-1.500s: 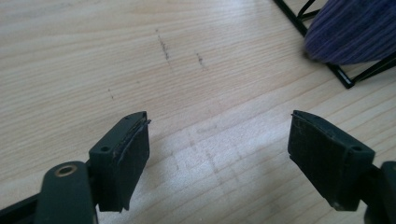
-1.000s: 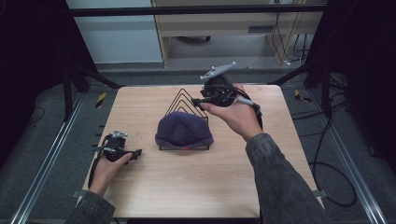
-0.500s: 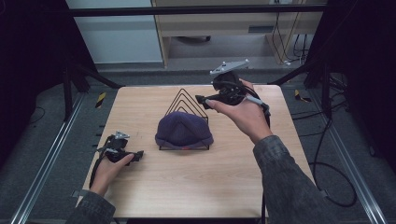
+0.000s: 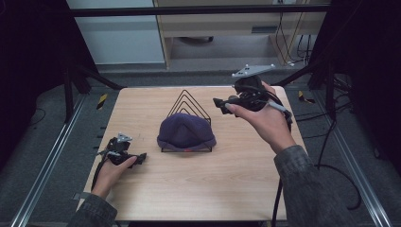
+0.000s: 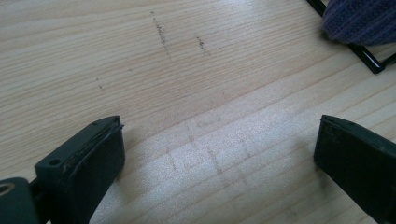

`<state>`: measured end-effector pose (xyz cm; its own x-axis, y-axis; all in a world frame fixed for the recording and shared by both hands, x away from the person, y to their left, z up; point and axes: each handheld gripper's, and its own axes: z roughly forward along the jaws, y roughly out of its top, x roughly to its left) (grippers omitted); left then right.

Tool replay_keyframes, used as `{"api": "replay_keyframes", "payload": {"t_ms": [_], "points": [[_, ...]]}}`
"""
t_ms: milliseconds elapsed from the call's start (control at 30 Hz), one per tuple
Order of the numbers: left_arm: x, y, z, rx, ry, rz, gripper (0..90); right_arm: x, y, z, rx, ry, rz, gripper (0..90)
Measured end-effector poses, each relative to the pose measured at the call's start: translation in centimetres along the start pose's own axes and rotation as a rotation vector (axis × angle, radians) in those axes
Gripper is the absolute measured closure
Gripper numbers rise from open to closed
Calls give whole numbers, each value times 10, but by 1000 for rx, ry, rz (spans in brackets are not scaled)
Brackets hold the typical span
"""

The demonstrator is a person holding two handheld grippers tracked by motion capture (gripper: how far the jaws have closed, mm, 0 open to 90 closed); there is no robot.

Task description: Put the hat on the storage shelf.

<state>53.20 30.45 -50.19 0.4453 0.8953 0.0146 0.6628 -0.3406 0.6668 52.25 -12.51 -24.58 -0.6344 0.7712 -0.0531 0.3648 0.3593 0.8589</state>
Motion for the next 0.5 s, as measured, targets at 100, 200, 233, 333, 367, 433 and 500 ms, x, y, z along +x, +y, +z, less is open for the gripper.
{"api": "replay_keyframes", "payload": {"t_ms": [100,200,233,333,367,433,500], "points": [[0,0,0,-3,1,-1,4,-4,-5,-9,-2,-9,7,152],[-1,0,1,-6,3,-2,1,-9,-10,-17,-5,-20,12,141],[-1,0,1,-6,3,-2,0,-9,-10,-17,-5,-20,12,141],[-1,-1,1,-10,5,-3,0,-15,-18,-26,-9,-37,26,122],[-1,-1,1,-10,5,-2,0,-20,-25,-32,-6,-57,33,115],[-1,-1,1,-10,5,-2,0,-22,-28,-34,-8,-62,35,112],[-1,-1,1,-12,5,-3,0,-30,-38,-40,-5,-82,57,104]]}}
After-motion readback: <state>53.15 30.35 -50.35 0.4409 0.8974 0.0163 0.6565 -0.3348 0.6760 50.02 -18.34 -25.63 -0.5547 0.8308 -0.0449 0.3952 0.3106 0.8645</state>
